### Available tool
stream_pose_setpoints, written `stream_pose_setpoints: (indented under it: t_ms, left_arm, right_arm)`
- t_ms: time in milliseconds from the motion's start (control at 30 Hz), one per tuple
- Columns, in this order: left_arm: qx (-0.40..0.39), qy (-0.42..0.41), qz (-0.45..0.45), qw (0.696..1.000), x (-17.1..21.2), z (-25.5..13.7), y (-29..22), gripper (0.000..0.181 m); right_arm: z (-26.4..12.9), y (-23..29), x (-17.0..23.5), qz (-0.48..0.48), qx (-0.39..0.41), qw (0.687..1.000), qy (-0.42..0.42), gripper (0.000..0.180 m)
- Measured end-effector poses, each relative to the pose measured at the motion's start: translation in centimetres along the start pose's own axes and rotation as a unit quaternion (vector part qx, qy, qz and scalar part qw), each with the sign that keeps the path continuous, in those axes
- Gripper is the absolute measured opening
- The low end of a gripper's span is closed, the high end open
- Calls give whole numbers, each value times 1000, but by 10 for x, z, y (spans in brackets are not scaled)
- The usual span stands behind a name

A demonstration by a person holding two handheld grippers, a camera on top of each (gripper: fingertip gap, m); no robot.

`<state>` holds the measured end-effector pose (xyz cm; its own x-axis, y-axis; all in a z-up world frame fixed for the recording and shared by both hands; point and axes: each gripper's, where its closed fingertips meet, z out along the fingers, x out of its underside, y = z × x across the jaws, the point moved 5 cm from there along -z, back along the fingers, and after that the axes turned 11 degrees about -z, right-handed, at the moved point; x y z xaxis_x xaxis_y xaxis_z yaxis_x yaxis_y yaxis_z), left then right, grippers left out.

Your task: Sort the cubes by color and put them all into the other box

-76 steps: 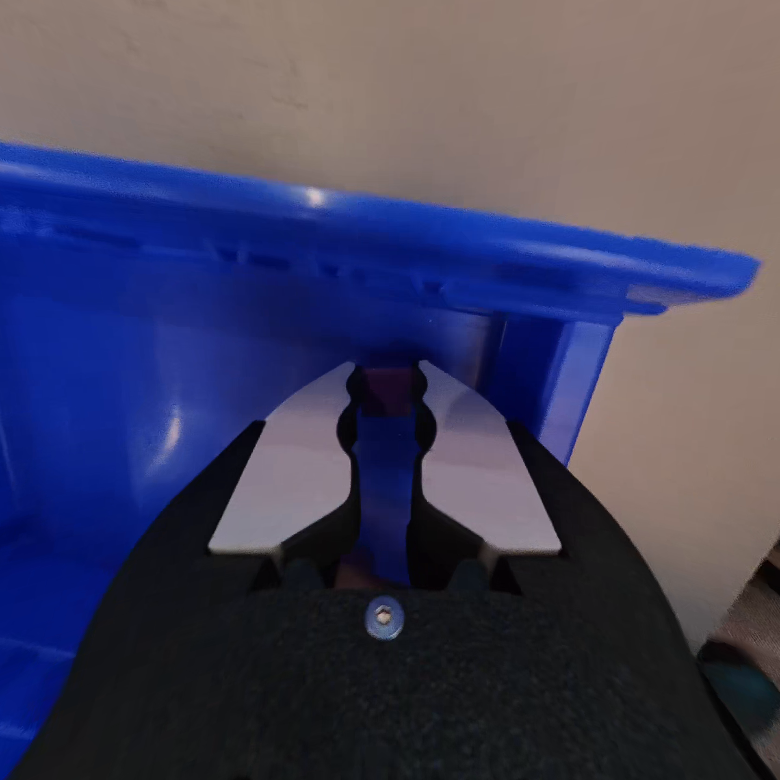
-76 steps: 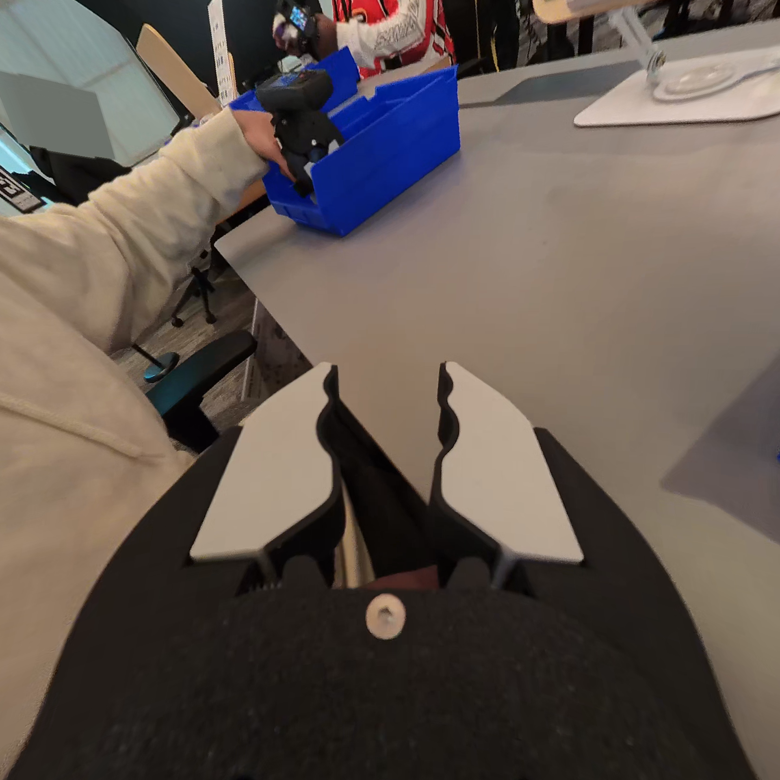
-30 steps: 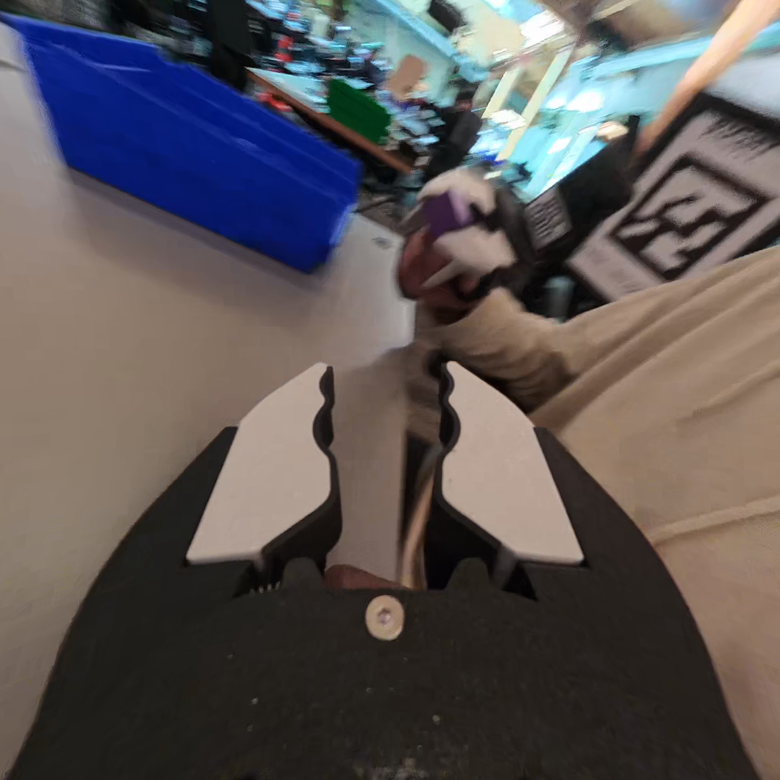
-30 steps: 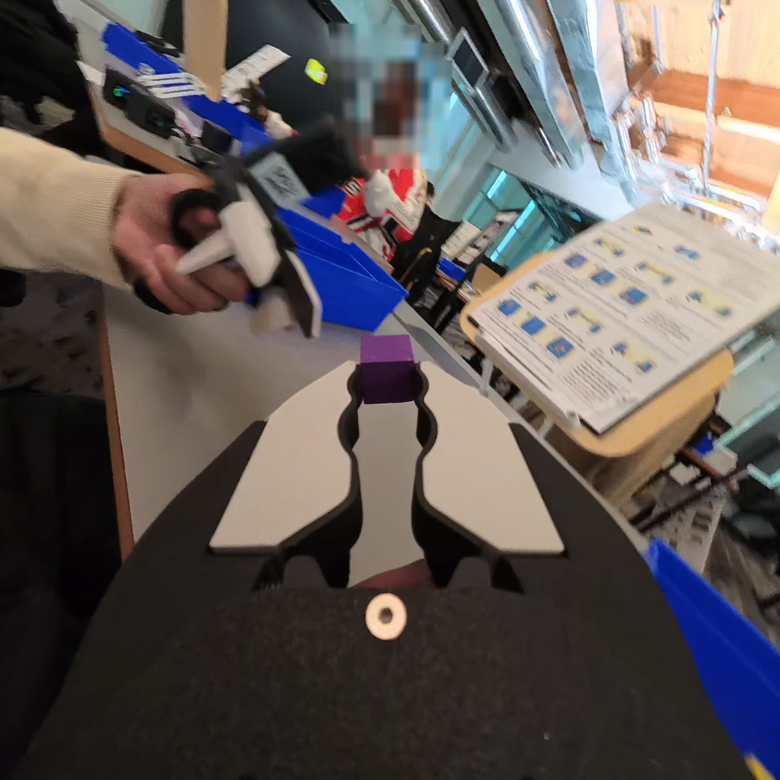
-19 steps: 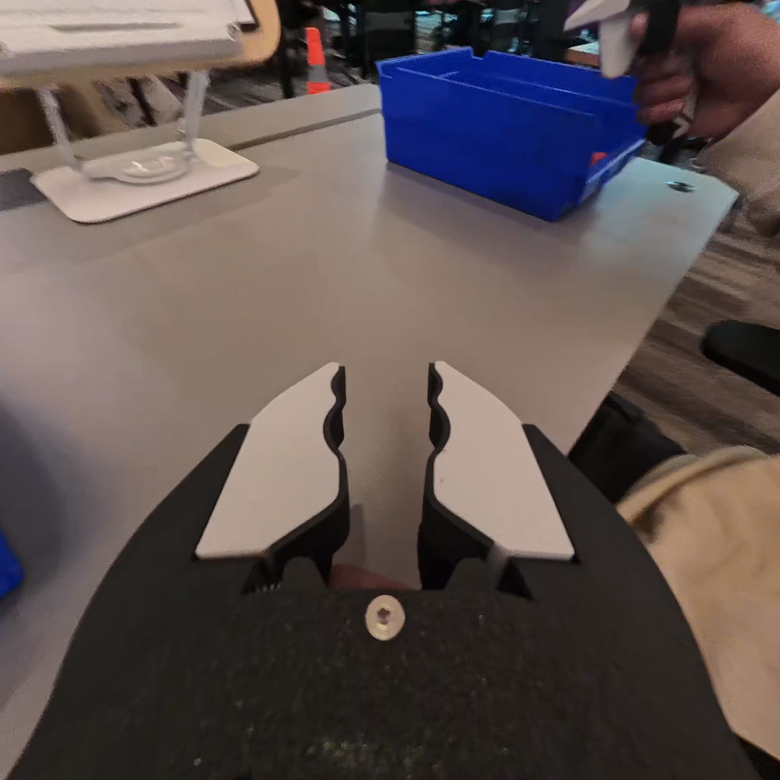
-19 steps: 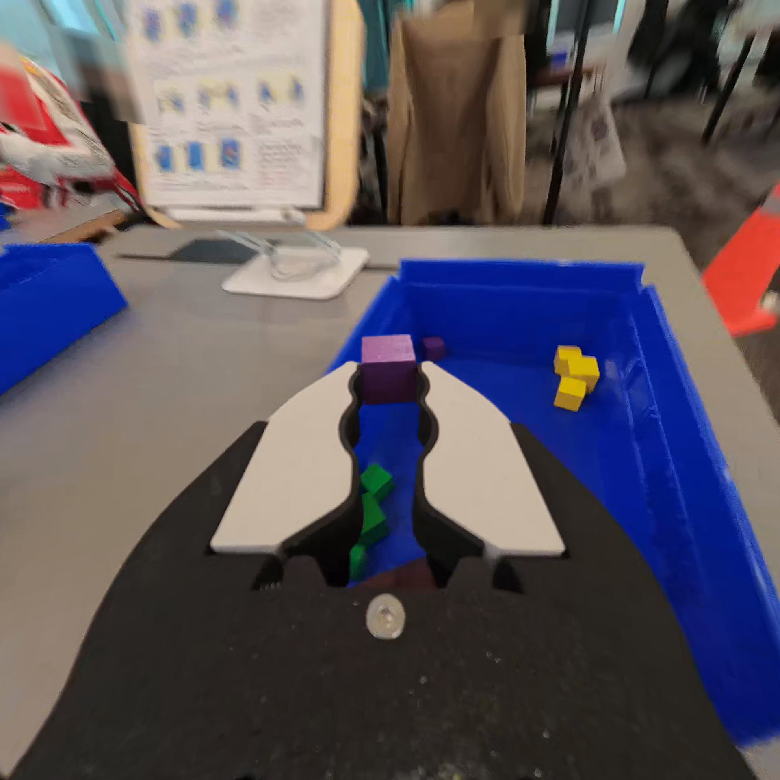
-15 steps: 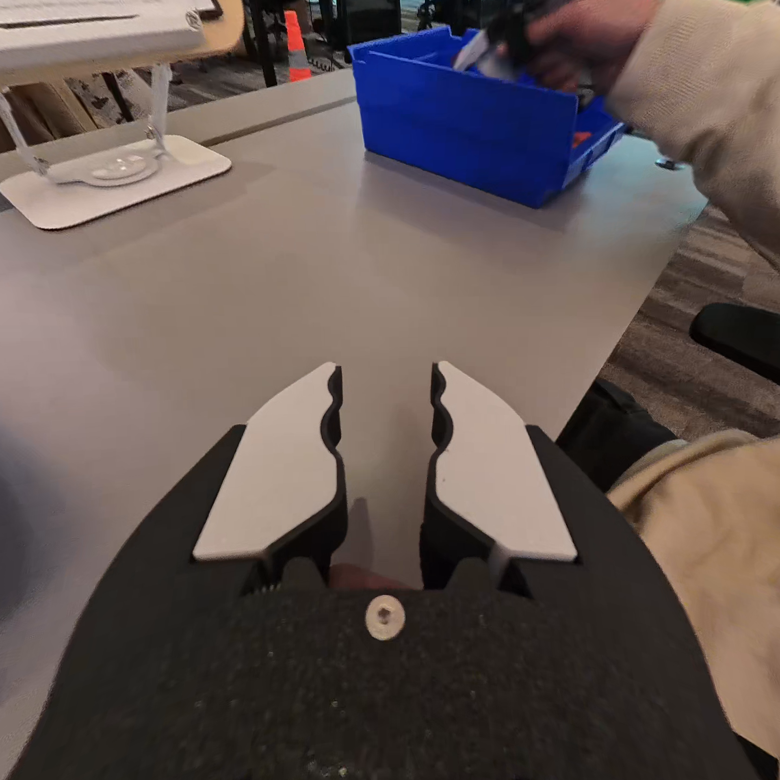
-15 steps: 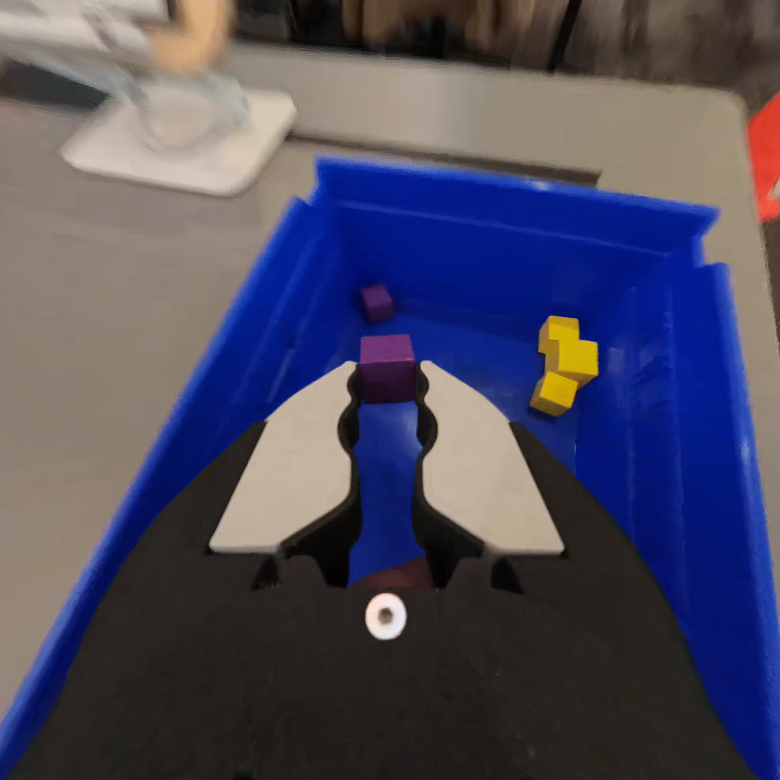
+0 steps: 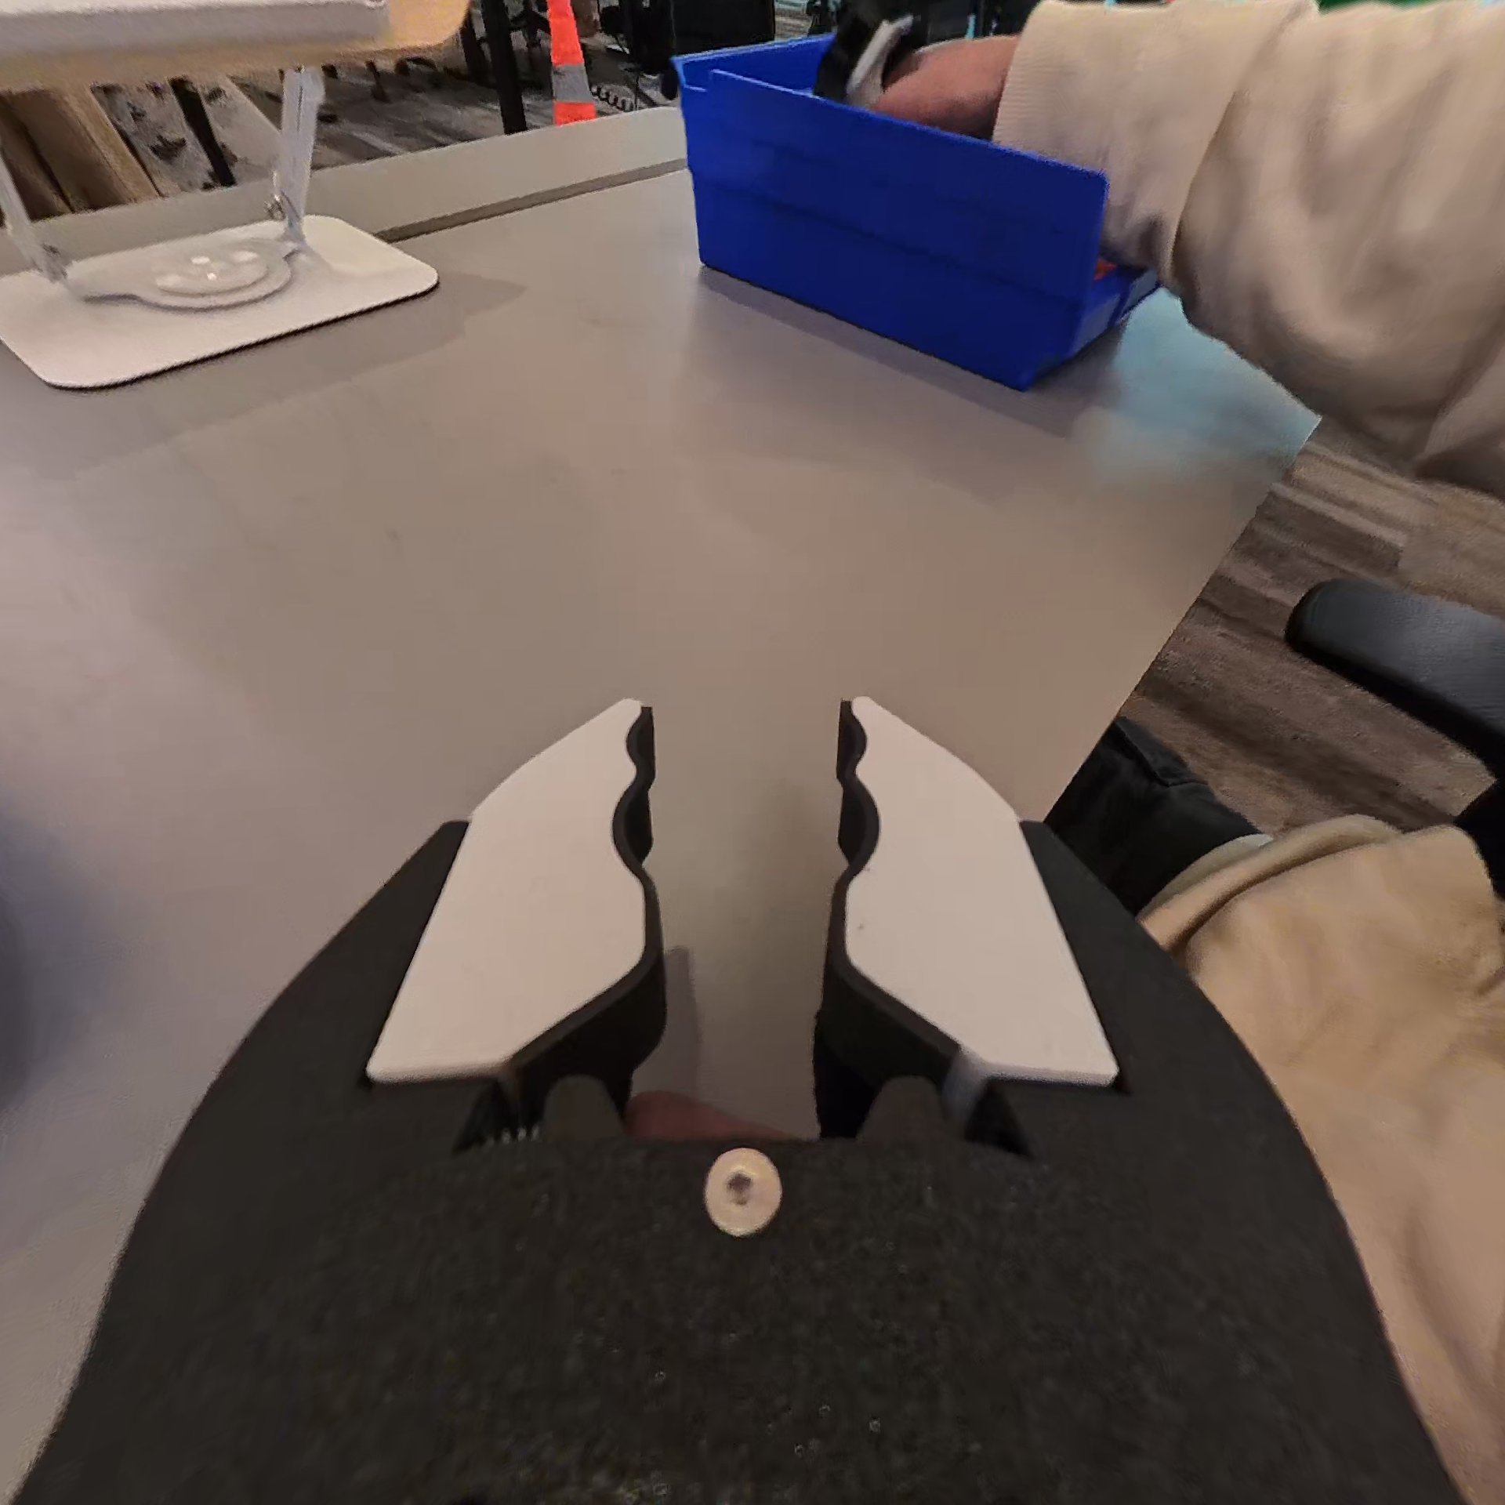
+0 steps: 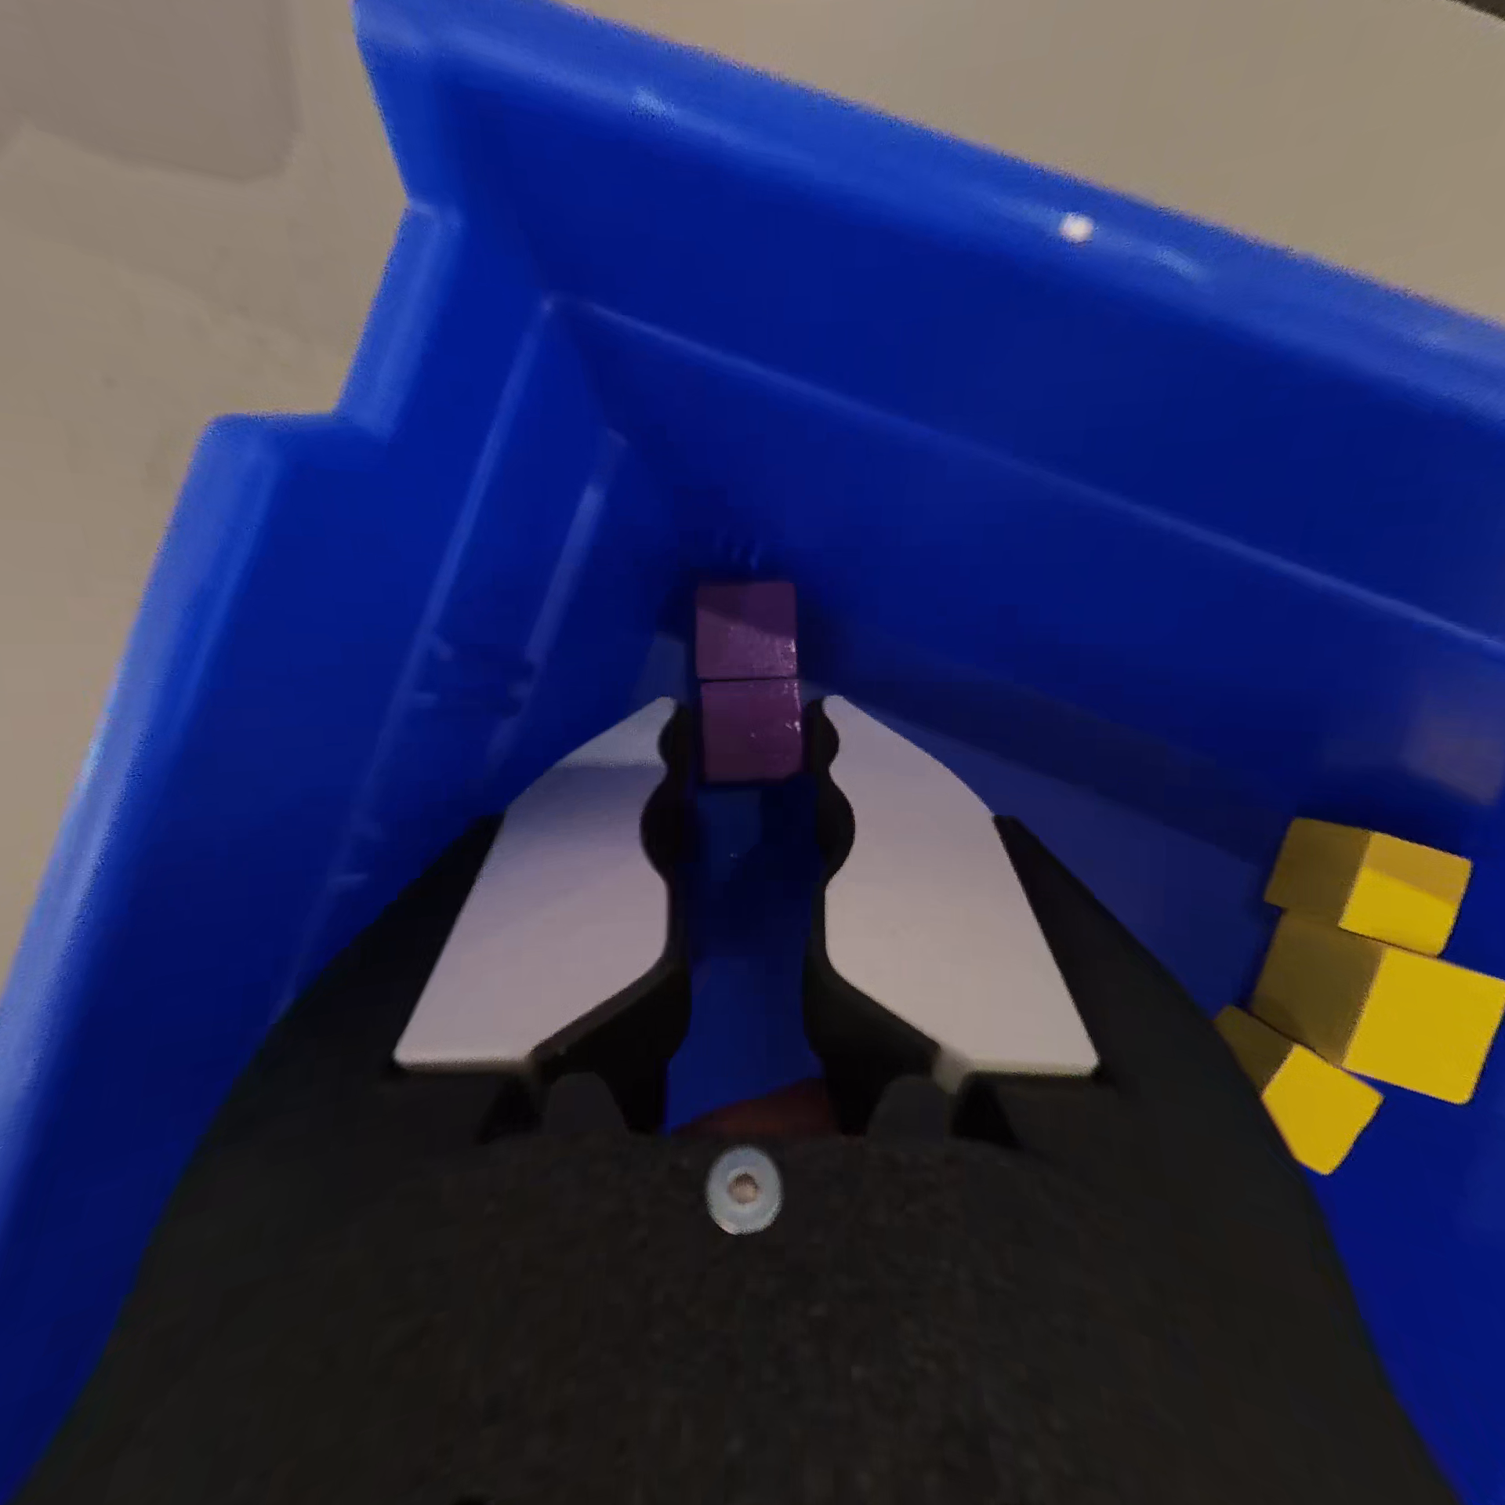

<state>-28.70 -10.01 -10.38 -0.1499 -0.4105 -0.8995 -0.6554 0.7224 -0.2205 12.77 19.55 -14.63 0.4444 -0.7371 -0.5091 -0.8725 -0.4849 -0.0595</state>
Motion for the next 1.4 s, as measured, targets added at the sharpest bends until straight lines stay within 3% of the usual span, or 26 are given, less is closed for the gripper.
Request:
stream_pose_setpoints:
  t_ms: [133,267,367,433,667,800,967,1067,1233,1400]
  left_arm:
    - [-2,3,-38,999,-2,-1,11,44]
    - [-14,3,-49,999,-1,-4,21,47]
    - [-15,5,-53,998,-2,-5,23,49]
    - [-17,8,-49,999,-2,-4,23,49]
    - [-52,58,-2,997,8,-7,24,49]
    - [-69,111,42,991,-3,-42,44,44]
    - [-201,235,52,950,-48,-101,136,45]
    - [-283,347,62,892,-57,-119,206,47]
    - [-307,469,23,828,-45,-116,282,47]
    - [-306,516,-42,799,-22,-102,312,48]
  right_arm:
    - [-25,6,5,19,9,998,-60,42]
    - [-107,34,27,26,66,975,-211,45]
    - [-170,80,60,18,113,939,-324,46]
    - [-191,122,81,9,100,926,-363,46]
    - [-155,291,126,-34,-155,918,-363,45]
    - [-129,334,135,-98,-195,924,-316,45]
    - [-129,350,133,-153,-193,916,-316,44]
    - [-131,349,131,-160,-196,912,-323,43]
    - [-131,347,137,-156,-215,910,-320,40]
    - [-135,346,143,-158,-218,907,-323,38]
